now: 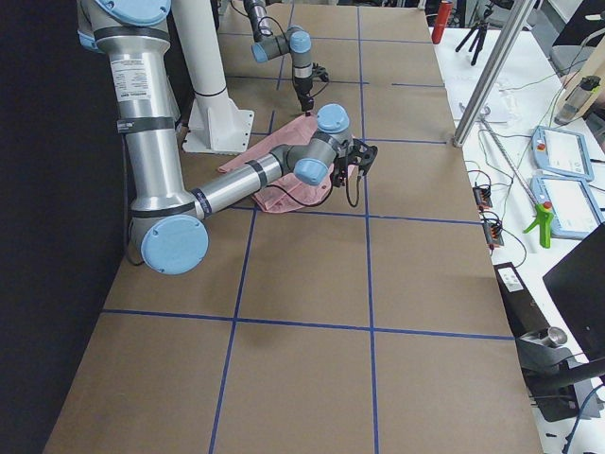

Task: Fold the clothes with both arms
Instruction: 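Drag the shirt with the left gripper away from the robot, straightening it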

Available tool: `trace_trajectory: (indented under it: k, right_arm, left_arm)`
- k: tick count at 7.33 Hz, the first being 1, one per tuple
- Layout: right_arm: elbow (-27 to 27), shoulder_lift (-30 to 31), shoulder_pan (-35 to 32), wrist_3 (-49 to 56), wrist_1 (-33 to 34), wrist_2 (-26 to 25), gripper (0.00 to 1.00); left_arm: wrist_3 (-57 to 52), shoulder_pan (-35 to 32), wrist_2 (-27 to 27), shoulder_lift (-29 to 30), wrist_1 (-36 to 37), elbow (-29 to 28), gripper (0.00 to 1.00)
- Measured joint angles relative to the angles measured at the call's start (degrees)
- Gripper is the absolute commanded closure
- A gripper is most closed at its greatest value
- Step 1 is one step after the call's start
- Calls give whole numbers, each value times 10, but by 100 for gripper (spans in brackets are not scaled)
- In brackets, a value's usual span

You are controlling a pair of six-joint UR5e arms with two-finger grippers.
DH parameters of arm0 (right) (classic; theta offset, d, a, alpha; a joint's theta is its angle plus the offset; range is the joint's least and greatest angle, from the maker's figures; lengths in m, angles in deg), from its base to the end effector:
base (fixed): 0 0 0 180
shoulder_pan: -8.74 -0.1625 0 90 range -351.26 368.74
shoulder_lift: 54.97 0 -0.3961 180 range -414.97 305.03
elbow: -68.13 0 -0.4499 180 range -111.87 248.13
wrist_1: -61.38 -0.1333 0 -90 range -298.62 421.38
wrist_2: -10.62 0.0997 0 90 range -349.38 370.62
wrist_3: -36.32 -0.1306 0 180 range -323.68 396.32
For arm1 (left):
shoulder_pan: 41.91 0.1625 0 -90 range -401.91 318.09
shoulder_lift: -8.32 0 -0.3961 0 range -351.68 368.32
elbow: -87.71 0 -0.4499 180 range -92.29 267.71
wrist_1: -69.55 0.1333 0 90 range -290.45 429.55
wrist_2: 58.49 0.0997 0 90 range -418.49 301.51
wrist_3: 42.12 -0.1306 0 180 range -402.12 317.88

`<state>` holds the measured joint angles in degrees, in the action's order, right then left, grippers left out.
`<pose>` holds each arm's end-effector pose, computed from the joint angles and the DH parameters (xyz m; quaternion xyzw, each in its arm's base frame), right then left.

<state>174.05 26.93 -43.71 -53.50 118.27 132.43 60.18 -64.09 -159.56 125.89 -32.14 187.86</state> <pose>-0.3231 -0.5261 0.3480 -0.0119 -0.5189 0.2544 0.8160 0.6086 -0.3650 0.2461 -0.0515 0.4220 -0.2295 0.8756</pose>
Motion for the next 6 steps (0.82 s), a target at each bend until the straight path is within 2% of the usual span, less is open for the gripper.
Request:
trace_trajectory:
  k: [1, 2, 6]
  right_arm:
    - [-1, 0, 0, 0, 0, 0, 0]
    - [-1, 0, 0, 0, 0, 0, 0]
    - [-2, 2, 1, 0, 0, 0, 0]
  left_arm:
    - [0, 0, 0, 0, 0, -2, 97]
    - [1, 0, 0, 0, 0, -3, 100]
    - [-21, -26, 1, 0, 29, 14, 100]
